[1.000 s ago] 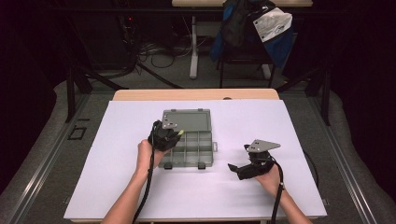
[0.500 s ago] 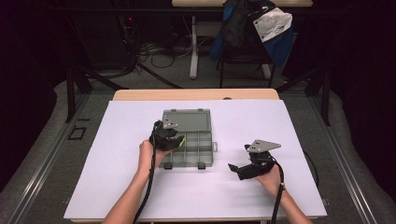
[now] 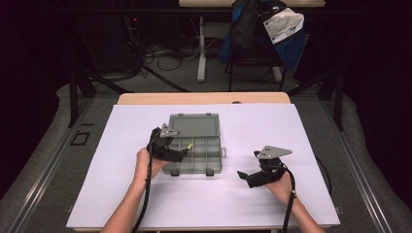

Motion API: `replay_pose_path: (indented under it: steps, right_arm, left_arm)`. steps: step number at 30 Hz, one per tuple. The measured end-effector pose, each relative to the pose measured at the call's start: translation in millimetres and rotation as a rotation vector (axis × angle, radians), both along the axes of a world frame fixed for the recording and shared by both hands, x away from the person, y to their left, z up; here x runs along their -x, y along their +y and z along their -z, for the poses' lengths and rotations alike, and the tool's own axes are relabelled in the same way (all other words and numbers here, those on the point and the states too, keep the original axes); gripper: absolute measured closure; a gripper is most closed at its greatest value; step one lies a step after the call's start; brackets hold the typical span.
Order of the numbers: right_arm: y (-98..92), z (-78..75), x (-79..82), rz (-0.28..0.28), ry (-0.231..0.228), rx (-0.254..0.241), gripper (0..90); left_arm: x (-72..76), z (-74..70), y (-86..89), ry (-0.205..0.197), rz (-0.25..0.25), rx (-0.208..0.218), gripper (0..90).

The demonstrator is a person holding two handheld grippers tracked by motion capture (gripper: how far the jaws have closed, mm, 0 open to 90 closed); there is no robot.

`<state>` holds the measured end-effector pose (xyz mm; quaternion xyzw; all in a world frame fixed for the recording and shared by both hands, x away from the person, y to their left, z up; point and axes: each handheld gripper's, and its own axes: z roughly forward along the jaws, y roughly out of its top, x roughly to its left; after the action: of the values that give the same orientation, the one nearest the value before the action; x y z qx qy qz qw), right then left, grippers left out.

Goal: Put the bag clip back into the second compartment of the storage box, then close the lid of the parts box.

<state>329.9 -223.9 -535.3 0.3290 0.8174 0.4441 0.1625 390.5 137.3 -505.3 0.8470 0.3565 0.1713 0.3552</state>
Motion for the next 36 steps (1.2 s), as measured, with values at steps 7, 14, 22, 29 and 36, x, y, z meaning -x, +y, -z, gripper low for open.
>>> replay_pose_path:
  steps: [7,14,22,29,36]
  right_arm:
    - [-1.6,0.1,-0.1,0.003,-0.005,-0.005,0.0]
    - [-1.1,1.4,0.1,0.0,-0.005,-0.006,0.0]
    - [-1.6,1.7,0.0,0.0,-0.002,0.001,0.0]
    - [-0.7,1.8,0.3,-0.003,-0.003,0.003,0.0]
    - [-1.2,1.6,0.4,-0.003,-0.007,0.0,0.0]
  left_arm:
    - [4.5,-2.1,4.3,-0.005,0.016,-0.011,11.8]
    - [3.9,-0.8,6.5,0.008,0.029,-0.039,11.5]
    - [4.5,0.6,4.6,0.01,0.039,-0.047,11.3]
    - [5.9,0.1,4.3,0.018,0.06,-0.057,11.2]
    - [5.9,-0.6,5.2,0.023,0.073,-0.061,11.2]
